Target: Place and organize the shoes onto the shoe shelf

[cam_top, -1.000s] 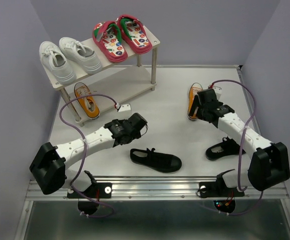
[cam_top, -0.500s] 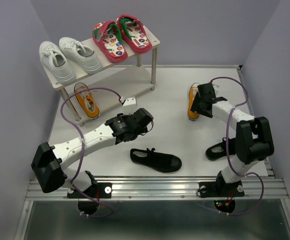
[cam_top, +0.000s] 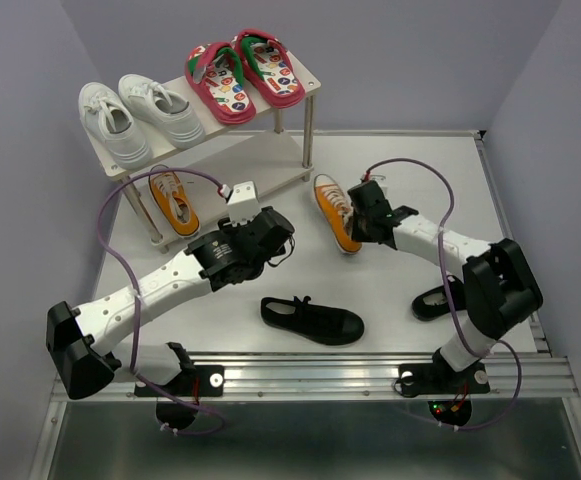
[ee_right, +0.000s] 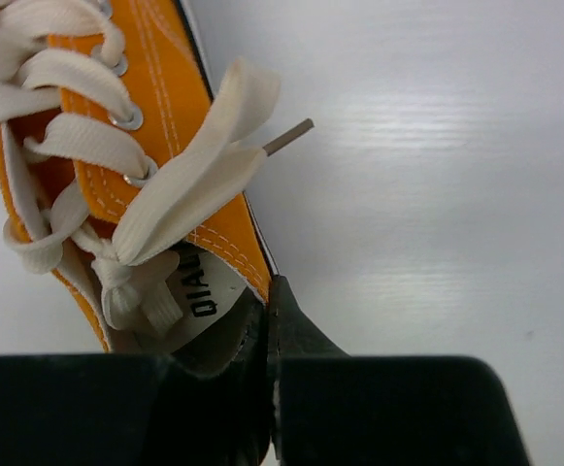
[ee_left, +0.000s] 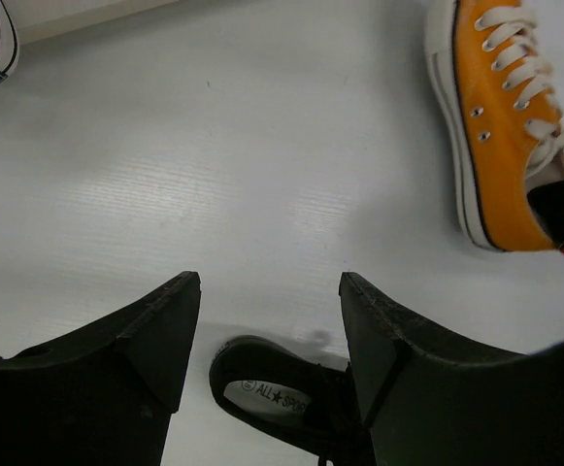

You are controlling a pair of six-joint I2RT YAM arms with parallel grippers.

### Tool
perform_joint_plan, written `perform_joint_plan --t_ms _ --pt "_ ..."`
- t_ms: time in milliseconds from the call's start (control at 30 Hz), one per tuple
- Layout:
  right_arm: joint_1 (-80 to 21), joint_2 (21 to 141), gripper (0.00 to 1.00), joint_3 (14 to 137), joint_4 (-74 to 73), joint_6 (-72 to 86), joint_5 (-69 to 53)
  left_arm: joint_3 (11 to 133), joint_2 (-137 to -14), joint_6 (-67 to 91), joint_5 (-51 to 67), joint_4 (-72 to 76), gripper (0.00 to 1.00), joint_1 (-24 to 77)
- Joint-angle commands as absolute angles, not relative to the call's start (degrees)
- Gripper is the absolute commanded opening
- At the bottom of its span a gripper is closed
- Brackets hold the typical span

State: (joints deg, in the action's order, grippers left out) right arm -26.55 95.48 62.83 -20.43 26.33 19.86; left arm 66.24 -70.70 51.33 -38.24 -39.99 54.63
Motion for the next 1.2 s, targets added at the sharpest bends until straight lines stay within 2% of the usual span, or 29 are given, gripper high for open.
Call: perform_joint_plan --t_ms 0,200,233,300,333,367,467,567,667,800,1033,1167 --pt "-33.48 86.77 0.01 58.47 -17.23 27.59 19.95 68.82 -69.61 52.20 -40.96 -42.10 0.71 54.58" --pt "-38.32 83.58 0.01 54.15 -18.19 30.15 18.90 66.71 -69.61 51.51 -38.07 -38.95 0.70 54.58" --pt "-38.32 83.67 0.13 54.14 -18.19 30.15 18.72 66.53 -70.48 51.24 -37.62 -37.98 0.70 54.67" --pt "-38.32 83.67 0.45 54.67 -18.54 29.80 18.81 66.80 -71.80 51.07 -35.35 -37.01 0.70 54.58" --pt "-38.32 83.58 0.52 55.54 -18.63 29.45 18.90 67.14 -73.46 50.98 -34.55 -36.65 0.70 54.58" --pt "-38.32 83.32 0.65 56.07 -19.07 29.10 19.77 67.50 -74.35 51.24 -33.93 -36.30 0.70 54.75" --pt "-38.32 82.79 0.81 58.79 -20.74 28.04 22.75 69.17 -77.69 52.11 -31.91 -36.30 0.70 55.19" --pt "-36.92 81.48 0.86 60.90 -23.90 27.07 27.24 71.01 -80.50 53.96 -30.85 -36.47 0.70 55.72" --pt "-30.80 78.06 0.87 60.21 -25.57 28.03 24.63 72.76 -83.39 54.84 -29.71 -35.77 0.71 56.60" --pt "-21.46 71.30 0.99 57.40 -26.19 30.05 20.23 74.88 -87.53 54.76 -27.87 -33.40 0.71 58.18" --pt "-17.31 65.57 1.00 54.50 -27.33 32.08 20.48 83.31 -97.37 55.73 -26.81 -35.16 0.70 60.20" --pt "-17.31 64.42 1.00 53.53 -27.68 32.52 21.09 83.06 -101.07 53.97 -24.53 -29.90 0.69 60.29"
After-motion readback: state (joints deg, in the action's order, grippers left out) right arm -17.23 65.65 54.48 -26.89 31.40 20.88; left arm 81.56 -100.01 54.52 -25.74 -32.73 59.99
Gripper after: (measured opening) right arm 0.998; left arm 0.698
